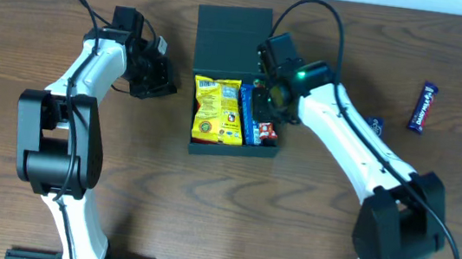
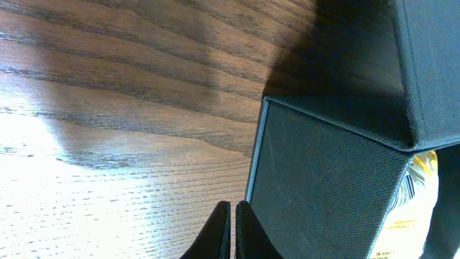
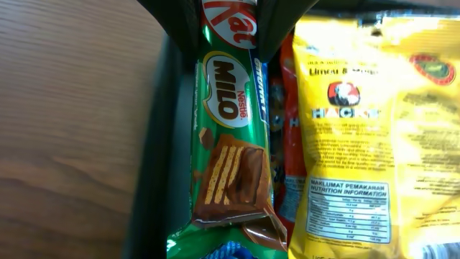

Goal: Pack container
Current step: 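Place the KitKat Milo bar into the box's right side with the right gripper, then move the right gripper to the Dairy Milk bar and grasp it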

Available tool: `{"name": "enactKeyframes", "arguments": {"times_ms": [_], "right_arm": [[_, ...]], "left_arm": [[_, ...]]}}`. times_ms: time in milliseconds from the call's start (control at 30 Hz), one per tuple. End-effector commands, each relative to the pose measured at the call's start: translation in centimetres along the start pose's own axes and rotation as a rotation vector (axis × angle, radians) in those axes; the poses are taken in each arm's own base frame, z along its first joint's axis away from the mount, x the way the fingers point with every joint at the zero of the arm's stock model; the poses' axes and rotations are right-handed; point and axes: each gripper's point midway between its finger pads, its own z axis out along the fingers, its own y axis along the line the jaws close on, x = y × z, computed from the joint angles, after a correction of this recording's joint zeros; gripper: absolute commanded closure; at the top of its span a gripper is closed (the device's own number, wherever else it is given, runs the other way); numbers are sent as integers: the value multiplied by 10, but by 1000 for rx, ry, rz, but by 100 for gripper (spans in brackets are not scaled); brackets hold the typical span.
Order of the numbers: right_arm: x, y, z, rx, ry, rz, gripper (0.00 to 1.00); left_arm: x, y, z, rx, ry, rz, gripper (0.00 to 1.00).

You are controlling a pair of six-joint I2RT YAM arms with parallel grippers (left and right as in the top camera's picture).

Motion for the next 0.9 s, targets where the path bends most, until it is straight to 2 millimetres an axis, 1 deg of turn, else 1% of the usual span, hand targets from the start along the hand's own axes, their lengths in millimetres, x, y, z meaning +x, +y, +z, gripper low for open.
{"name": "enactKeyframes", "arguments": {"times_ms": [0, 133, 233, 333, 367, 400, 433, 467, 500, 533, 567, 633, 700, 767, 867], "right_arm": [[3, -8, 20, 71, 22, 42, 98], [5, -16, 35, 119, 42, 56, 98], [1, -21, 40, 149, 23, 56, 98], [-1, -21, 46, 153, 21, 56, 98], [-1, -21, 47, 153, 21, 54, 96], [0, -21, 48, 154, 25, 53, 81], [0, -21, 48, 155, 25, 53, 60], [-1, -22, 48, 159, 23, 53, 54], [-2, -23, 48, 165, 17, 53, 50], [-3, -23, 47, 168, 13, 52, 44], [-5, -22, 45, 165, 6, 52, 41], [-12, -20, 37, 157, -14, 56, 42], [-22, -16, 23, 142, -45, 57, 42], [-34, -11, 3, 125, -85, 58, 43], [-55, -2, -32, 94, -168, 24, 47]], "left_arm": [[-1, 2, 3, -3, 8, 13, 94], [0, 3, 3, -5, 13, 11, 94], [0, 3, 3, -5, 13, 11, 94], [0, 3, 3, -6, 13, 18, 94], [0, 3, 3, -6, 13, 17, 94], [0, 3, 3, -6, 13, 18, 94], [0, 3, 3, -6, 13, 17, 94], [0, 3, 3, -6, 13, 17, 94], [0, 3, 3, -6, 13, 18, 94], [0, 3, 3, -6, 13, 17, 94], [0, 3, 3, -6, 13, 17, 94], [0, 3, 3, -6, 13, 17, 94], [0, 3, 3, -6, 13, 18, 94], [0, 3, 3, -6, 13, 18, 94], [0, 3, 3, -7, 13, 18, 94]]}}
